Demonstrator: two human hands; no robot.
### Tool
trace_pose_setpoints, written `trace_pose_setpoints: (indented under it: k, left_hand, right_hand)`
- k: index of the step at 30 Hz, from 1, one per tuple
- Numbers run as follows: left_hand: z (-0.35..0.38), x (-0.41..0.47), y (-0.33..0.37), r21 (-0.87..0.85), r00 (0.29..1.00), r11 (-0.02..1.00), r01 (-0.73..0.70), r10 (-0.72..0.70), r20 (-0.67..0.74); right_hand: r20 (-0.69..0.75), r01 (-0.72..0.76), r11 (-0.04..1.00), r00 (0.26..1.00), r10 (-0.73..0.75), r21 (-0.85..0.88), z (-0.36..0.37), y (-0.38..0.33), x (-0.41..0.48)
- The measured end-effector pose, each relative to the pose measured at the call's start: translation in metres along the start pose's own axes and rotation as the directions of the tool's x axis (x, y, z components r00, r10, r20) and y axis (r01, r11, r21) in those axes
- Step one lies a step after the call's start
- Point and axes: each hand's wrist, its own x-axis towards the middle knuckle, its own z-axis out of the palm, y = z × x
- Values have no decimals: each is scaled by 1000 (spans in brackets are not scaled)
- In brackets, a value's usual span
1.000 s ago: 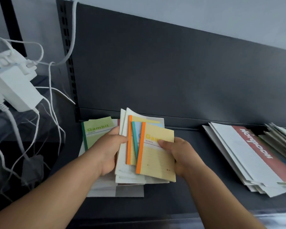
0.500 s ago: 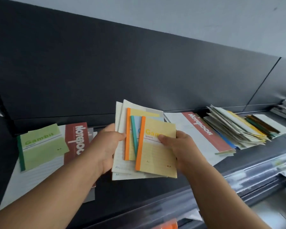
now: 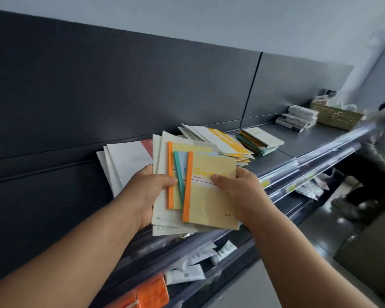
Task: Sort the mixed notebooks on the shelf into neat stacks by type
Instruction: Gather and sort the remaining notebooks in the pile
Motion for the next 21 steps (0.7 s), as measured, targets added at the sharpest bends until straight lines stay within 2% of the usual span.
trace_pose_setpoints:
  k: [10,15,21]
  left_hand:
    - [177,49,-35,26,991,998,58,-61,116]
    - [222,90,-35,70,989,996,64,-73,131]
    - [259,150,-26,104,986,995,-2,-15,163]
  right_hand:
    - [-138,-58,998,989,58,4,-168,27,49]
    - [-171,-71,997,982,75,30,-204,33,91]
    - [-212,-85,995,973,95,53,-228,31,154]
